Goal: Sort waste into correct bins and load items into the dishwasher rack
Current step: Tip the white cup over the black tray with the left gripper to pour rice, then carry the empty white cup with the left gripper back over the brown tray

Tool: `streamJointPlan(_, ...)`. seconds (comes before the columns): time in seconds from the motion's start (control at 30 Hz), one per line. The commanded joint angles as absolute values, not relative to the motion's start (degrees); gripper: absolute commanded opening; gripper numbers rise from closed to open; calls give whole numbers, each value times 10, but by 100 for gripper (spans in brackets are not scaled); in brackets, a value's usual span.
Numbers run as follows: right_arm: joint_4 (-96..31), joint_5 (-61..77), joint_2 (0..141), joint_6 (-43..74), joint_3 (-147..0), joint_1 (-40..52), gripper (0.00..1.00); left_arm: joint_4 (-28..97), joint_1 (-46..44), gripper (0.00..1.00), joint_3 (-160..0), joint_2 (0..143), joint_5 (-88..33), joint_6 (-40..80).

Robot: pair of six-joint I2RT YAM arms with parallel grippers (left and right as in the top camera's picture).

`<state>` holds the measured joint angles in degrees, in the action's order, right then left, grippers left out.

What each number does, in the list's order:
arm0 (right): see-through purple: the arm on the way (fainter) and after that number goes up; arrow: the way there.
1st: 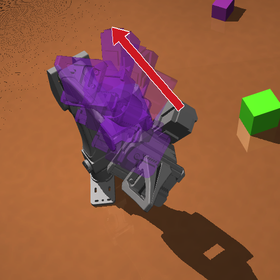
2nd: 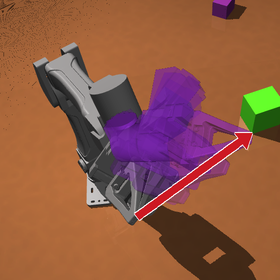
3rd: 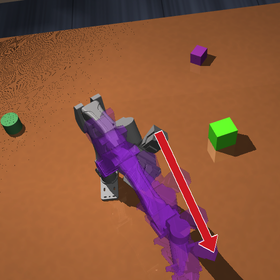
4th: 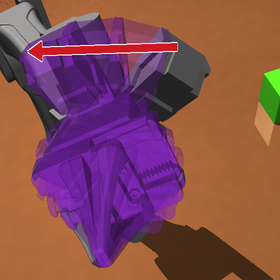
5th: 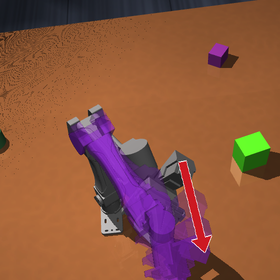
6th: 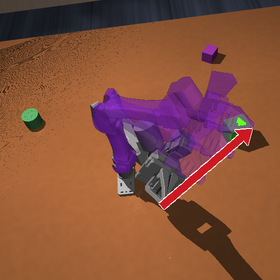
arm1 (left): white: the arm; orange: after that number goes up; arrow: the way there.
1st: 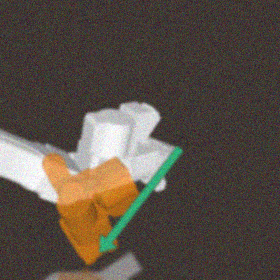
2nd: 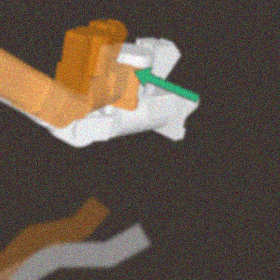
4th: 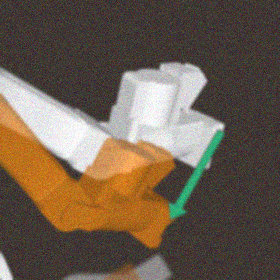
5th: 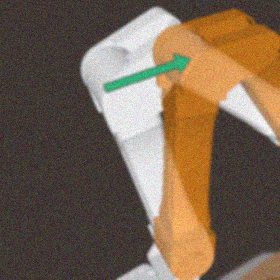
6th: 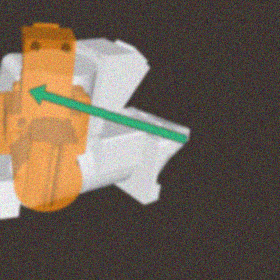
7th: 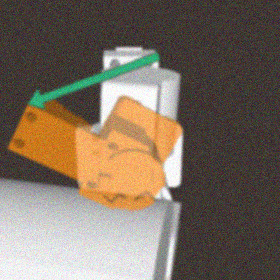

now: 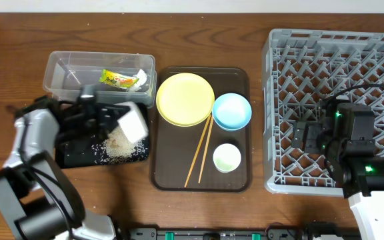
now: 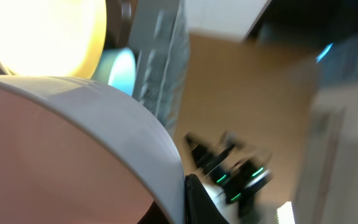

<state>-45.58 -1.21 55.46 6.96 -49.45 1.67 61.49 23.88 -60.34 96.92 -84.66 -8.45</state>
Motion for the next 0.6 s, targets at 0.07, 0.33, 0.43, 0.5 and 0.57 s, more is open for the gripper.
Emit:
streamJointPlan(0.07, -456, -10, 554, 72, -505, 16, 99, 576, 100, 6, -600, 913, -737, -130)
streamJointPlan(0.33, -456, -10, 554, 72, -505, 16, 99, 474, -124, 6, -600, 906, -369, 2)
streamJointPlan(0.43, -457, -10, 554, 72, -505, 16, 99, 457, -197, 7, -600, 906, -249, 33)
streamJointPlan(0.5, -457, -10, 554, 72, -505, 16, 99, 449, -240, 9, -600, 906, -190, 49)
streamJointPlan(0.57, -457, -10, 554, 72, -505, 16, 99, 441, -274, 9, -600, 906, -157, 53)
